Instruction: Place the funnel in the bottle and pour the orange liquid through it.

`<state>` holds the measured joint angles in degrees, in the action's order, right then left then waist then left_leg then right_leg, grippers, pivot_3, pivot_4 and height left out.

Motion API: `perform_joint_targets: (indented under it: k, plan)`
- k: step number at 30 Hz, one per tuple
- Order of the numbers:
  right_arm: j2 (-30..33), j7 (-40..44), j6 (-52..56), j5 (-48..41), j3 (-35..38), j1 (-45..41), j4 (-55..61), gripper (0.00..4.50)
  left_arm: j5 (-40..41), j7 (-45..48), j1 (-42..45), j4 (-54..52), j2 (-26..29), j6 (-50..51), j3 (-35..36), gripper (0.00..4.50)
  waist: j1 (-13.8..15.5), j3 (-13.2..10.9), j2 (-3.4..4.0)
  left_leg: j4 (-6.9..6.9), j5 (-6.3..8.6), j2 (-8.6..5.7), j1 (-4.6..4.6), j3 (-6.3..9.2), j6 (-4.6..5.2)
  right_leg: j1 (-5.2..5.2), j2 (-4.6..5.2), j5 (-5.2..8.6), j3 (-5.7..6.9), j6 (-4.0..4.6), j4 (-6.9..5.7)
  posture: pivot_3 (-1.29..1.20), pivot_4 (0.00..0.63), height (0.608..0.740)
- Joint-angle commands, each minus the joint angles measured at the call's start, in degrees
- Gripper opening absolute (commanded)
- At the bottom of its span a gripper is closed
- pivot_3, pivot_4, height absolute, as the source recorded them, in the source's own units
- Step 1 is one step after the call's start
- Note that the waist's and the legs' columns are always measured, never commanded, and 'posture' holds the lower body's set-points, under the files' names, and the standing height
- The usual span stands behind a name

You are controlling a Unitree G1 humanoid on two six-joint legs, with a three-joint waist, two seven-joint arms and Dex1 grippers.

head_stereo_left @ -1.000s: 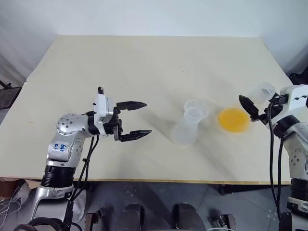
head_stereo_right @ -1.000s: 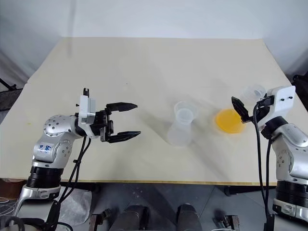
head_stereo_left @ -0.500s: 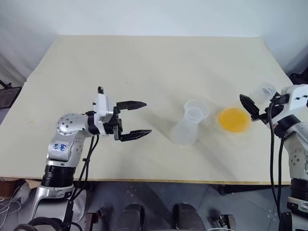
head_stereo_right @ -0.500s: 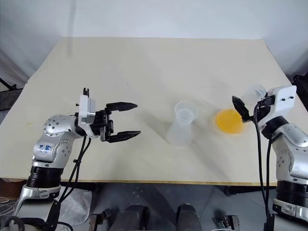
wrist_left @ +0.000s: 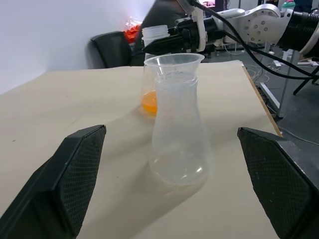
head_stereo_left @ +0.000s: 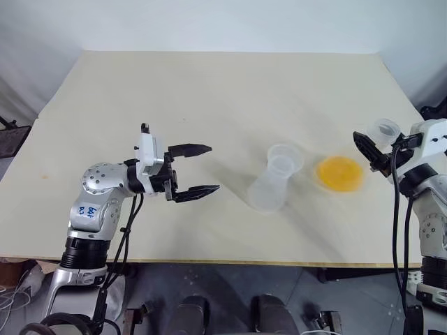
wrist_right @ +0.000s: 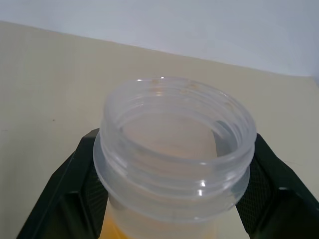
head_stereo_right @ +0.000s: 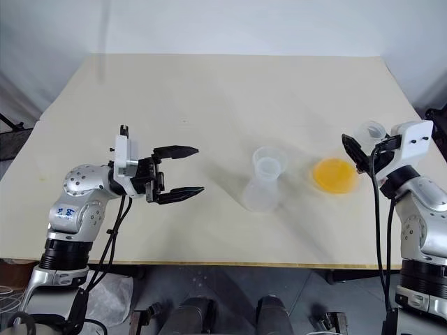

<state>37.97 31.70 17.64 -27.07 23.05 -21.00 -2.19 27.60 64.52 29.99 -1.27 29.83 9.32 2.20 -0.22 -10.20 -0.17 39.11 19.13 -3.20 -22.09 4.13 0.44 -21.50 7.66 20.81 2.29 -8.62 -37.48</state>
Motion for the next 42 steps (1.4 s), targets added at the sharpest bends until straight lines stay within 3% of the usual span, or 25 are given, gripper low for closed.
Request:
perform_joint_targets:
  k: [1, 10, 21, 31, 42]
  plan:
    - [1.54, 0.37, -0.30, 0.67, -0.22, 0.24, 5.85, 2.80, 0.12, 0.69, 0.99, 0.28, -0.36, -1.54, -0.14, 4.50, 0.00, 0.00, 0.00, 0.00, 0.00, 0.00, 0.00, 0.00, 0.00, 0.00, 0.00, 0.00, 0.00, 0.00, 0.00, 0.00, 0.150, 0.740]
    - [6.50, -1.70, 6.67, 6.87, -7.56, -2.57, 19.56, 2.80, -1.30, 1.76, 5.72, 6.19, -3.80, -2.70, -2.90, 4.50, 0.10, -0.01, 0.02, -0.01, 0.00, -0.01, -0.06, 0.01, 0.00, -0.03, -0.01, 0.00, 0.02, 0.00, 0.05, 0.00, 0.150, 0.740]
    - [18.68, -1.41, 7.37, 26.98, -19.90, -4.82, 30.98, 2.80, -1.32, 6.46, 11.90, 12.79, -6.42, -2.33, -5.79, 4.50, 0.11, -0.02, 0.01, -0.02, 0.00, -0.06, -0.12, 0.02, 0.00, -0.08, 0.00, 0.00, 0.02, 0.00, 0.06, 0.00, 0.150, 0.740]
    - [18.12, -0.92, 5.03, 36.85, -24.23, -7.83, 33.07, 2.80, -2.62, 11.02, 16.86, 20.14, -9.17, -3.99, -7.11, 4.50, 0.10, -0.03, -0.01, -0.03, 0.00, -0.06, -0.12, 0.01, 0.00, -0.09, 0.00, 0.00, 0.03, 0.00, 0.05, 0.00, 0.150, 0.740]
    - [17.86, 3.01, 3.97, 40.95, -25.73, -9.98, 36.33, 2.80, -3.51, 12.50, 18.45, 23.05, -10.60, -5.44, -7.18, 4.50, 0.07, -0.03, -0.02, -0.03, 0.00, -0.06, -0.13, 0.02, 0.00, -0.11, 0.00, 0.00, 0.04, 0.00, 0.04, 0.00, 0.150, 0.740]
